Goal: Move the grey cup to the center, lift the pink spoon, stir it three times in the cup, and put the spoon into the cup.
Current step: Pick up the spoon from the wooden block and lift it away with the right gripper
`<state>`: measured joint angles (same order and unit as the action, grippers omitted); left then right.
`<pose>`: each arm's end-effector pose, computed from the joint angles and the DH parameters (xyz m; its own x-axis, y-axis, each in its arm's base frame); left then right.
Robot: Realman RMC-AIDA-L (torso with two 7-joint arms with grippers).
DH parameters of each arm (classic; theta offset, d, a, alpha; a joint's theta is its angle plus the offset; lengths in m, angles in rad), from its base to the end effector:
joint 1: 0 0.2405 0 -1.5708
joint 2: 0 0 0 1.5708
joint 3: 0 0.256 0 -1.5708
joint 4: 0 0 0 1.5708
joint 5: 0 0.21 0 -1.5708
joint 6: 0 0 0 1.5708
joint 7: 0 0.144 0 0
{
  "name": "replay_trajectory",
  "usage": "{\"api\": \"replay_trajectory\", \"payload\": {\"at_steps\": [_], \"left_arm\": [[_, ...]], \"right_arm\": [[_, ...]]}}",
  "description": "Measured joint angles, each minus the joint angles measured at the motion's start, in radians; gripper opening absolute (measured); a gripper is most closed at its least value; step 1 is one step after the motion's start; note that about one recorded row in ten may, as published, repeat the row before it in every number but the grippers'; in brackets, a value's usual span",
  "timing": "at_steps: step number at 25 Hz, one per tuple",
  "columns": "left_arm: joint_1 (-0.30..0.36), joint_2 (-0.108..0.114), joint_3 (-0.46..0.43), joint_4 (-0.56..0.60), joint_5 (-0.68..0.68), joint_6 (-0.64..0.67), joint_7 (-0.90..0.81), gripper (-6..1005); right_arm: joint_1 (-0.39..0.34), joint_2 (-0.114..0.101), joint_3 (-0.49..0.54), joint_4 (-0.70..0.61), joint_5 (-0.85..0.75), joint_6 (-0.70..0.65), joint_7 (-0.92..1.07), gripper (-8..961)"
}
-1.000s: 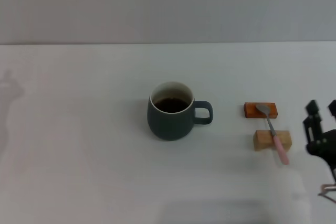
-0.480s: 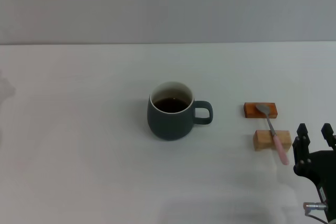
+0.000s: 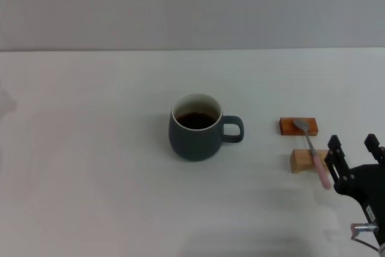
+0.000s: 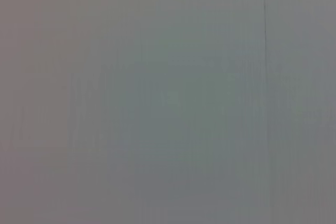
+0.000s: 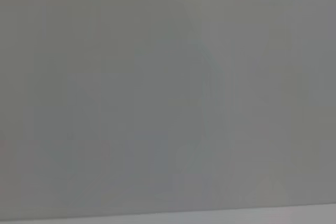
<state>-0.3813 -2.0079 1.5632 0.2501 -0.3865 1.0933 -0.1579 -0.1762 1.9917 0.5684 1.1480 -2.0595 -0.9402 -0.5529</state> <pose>-0.3671 0.3441 0.0762 0.7134 -0.1456 0.6854 0.7007 0.1475 -0.6980 0.2602 0.2009 -0.0668 0.6717 -0.1020 -0.7338 -0.7408 -0.0967 -0.6647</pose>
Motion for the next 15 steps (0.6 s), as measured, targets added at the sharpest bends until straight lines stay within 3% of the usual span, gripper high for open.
{"api": "replay_trajectory", "payload": {"at_steps": [1,4,8,15], "left_arm": [[0.0,0.0,0.0,0.0,0.0,0.001,0.0,-2],[0.001,0.0,0.0,0.0,0.0,0.002,0.0,-2],[0.004,-0.005,0.002,0.002,0.0,0.005,-0.002,-2],[0.004,-0.008,0.003,0.003,0.0,0.005,-0.003,-2]], "right_arm": [[0.011,-0.018,-0.007,0.01,0.001,0.01,0.044,445],[0.017,-0.021,-0.012,0.005,0.001,0.013,0.069,521],[0.018,0.007,-0.008,-0.048,0.001,0.009,0.074,672],[0.02,0.037,-0.005,-0.107,0.001,0.008,0.079,693]]}}
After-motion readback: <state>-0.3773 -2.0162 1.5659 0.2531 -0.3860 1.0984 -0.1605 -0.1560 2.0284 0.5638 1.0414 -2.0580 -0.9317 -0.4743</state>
